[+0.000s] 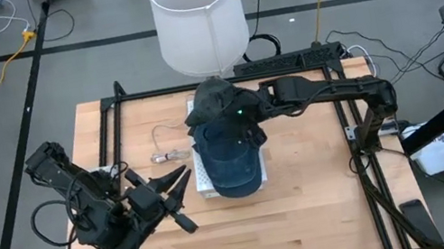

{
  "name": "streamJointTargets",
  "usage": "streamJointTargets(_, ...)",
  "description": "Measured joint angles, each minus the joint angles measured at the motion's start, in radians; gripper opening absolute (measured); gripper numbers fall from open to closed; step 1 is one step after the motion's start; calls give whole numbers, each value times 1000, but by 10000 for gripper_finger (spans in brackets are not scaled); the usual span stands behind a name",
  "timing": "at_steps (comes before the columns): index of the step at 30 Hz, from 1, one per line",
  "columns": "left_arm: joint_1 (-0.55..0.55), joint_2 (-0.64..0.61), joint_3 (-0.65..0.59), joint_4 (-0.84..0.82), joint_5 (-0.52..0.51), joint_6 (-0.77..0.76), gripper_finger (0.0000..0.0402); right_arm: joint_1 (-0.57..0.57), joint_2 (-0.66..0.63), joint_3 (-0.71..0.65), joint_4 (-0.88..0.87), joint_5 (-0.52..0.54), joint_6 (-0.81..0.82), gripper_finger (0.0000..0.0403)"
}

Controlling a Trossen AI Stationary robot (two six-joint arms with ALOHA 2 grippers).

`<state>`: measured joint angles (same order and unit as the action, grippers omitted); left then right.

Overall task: Pick & Place hat
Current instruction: Return to Home Position

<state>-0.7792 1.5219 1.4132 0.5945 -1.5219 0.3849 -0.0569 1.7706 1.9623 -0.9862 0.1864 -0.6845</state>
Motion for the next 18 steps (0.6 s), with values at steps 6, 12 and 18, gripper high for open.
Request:
streamJointTargets(6, -18, -51, -17, -25, -8, 140, 67, 17, -78, -17, -24, -76, 333, 225)
streamJointTargets(12, -51, -209, -89, -237, 217, 117, 67, 96, -273, -203, 76, -165, 553, 226)
streamJointTargets(18, 3, -418, -182, -593, 617, -212, 67, 211, -526, -513, 335, -135, 641, 224)
